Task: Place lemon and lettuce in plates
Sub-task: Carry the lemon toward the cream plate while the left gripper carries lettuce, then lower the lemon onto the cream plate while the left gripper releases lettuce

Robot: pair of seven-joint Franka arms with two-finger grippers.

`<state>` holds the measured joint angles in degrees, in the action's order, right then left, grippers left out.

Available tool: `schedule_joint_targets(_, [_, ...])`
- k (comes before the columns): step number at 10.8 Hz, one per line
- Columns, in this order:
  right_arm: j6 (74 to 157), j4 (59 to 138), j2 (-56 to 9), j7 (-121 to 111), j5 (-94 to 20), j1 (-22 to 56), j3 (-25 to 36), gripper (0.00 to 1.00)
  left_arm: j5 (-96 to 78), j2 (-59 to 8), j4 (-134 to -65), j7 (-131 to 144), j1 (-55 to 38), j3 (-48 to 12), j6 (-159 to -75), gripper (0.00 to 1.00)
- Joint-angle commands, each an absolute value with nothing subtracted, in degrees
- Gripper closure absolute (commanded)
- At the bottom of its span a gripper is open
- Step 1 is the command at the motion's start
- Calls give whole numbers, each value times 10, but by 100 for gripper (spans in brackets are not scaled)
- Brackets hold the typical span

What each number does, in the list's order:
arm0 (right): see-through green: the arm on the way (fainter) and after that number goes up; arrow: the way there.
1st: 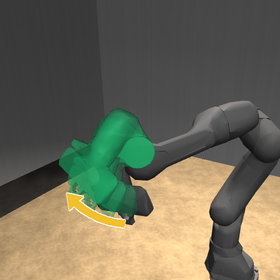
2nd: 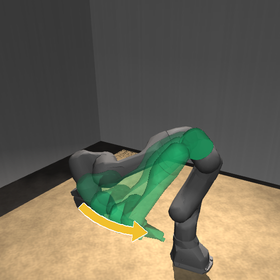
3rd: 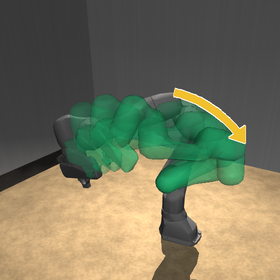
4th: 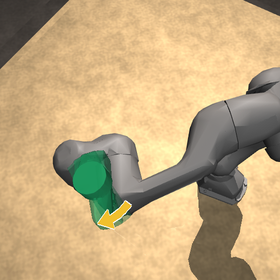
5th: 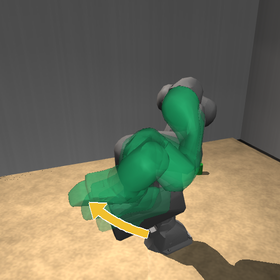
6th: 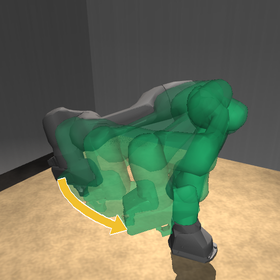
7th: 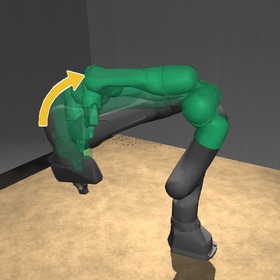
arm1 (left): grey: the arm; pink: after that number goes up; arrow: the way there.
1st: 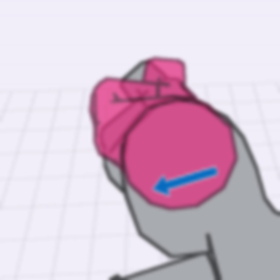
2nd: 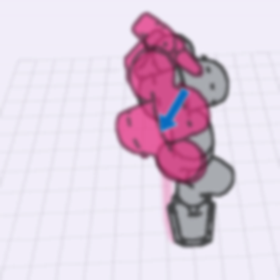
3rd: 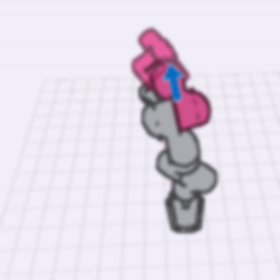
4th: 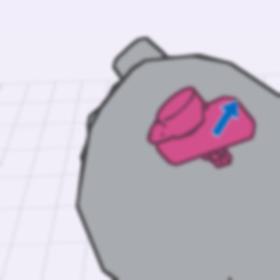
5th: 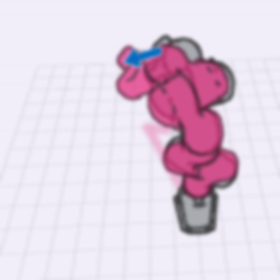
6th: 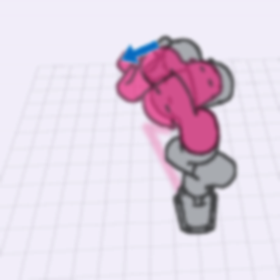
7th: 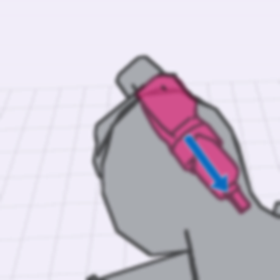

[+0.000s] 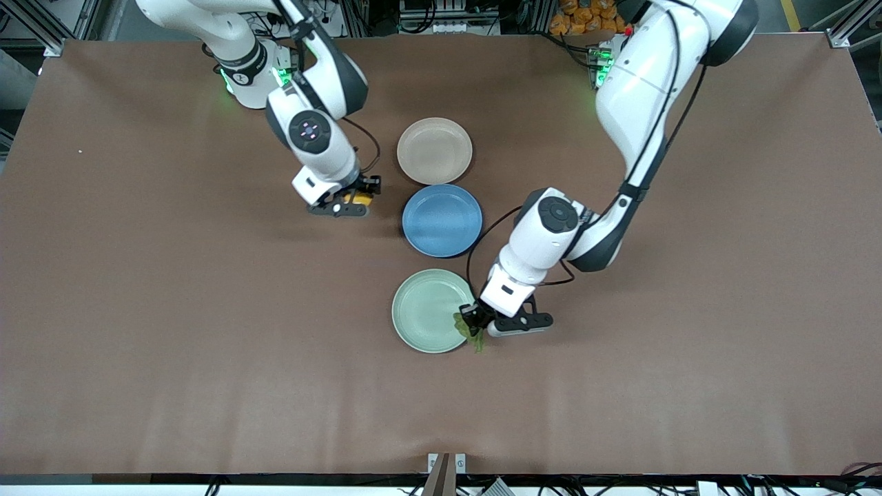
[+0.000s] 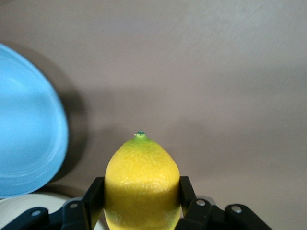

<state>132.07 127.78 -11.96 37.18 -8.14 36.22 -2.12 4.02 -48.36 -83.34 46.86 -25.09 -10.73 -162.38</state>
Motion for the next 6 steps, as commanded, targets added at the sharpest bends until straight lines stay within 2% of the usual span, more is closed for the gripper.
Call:
schedule_joint_targets(1, [1335,1280,-110,465,-123,428,-17,100,47,-534,-788,520,-288,-94,-1669,100])
schedule_joint_targets(6, [1363,1257,-152,618,-126,513,-17,100,48,-536,-791,612,-347,-67,-1668,100])
